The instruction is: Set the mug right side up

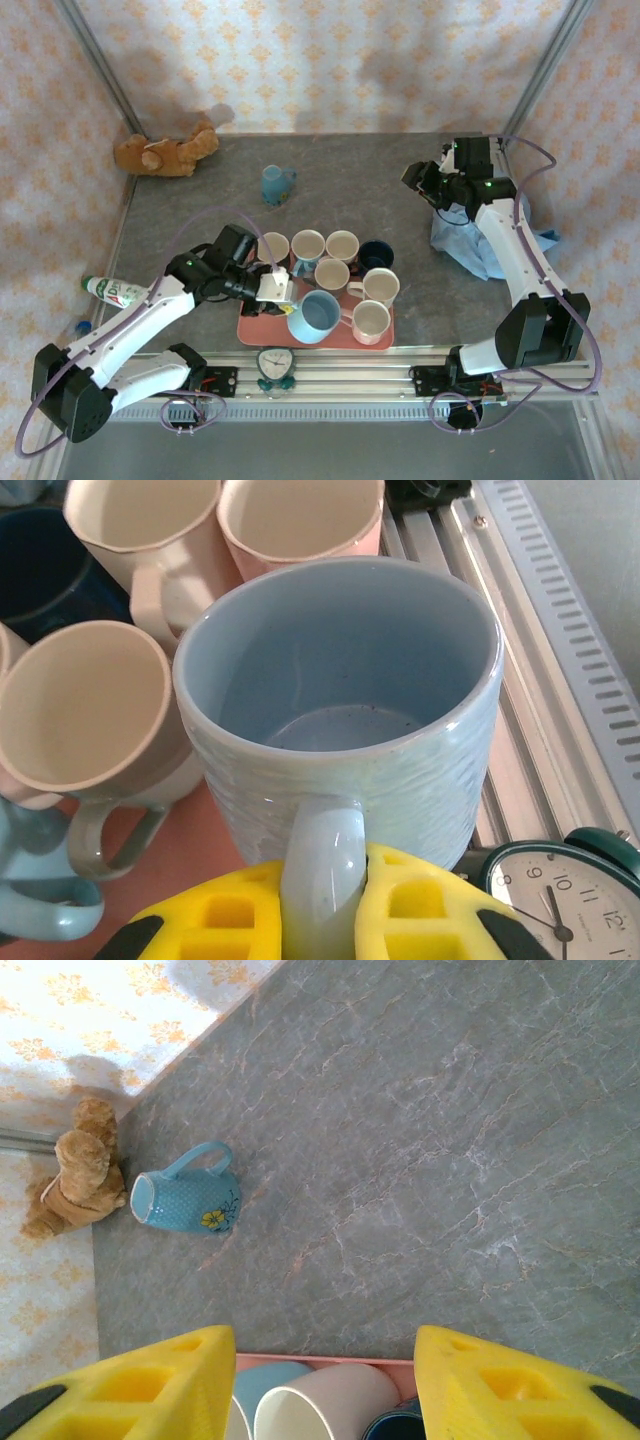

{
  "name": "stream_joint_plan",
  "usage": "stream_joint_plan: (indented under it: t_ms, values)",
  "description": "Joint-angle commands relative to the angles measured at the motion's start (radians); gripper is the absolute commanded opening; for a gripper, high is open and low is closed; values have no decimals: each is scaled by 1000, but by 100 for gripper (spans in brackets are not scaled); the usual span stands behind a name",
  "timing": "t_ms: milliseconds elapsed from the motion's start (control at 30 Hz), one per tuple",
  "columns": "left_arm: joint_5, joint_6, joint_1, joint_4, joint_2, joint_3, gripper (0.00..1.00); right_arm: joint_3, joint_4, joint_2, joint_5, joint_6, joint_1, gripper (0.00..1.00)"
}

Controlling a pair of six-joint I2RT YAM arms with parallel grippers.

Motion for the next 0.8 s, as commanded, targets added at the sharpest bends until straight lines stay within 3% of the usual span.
stream_joint_plan:
  t_ms: [0,767]
  values:
    - [17,27,-15,99,-5,-7,0,25,12,6,-13,8,-5,51]
    - [-75,-29,-39,246,61,-76,0,21,18,-13,-38,16,-6,51]
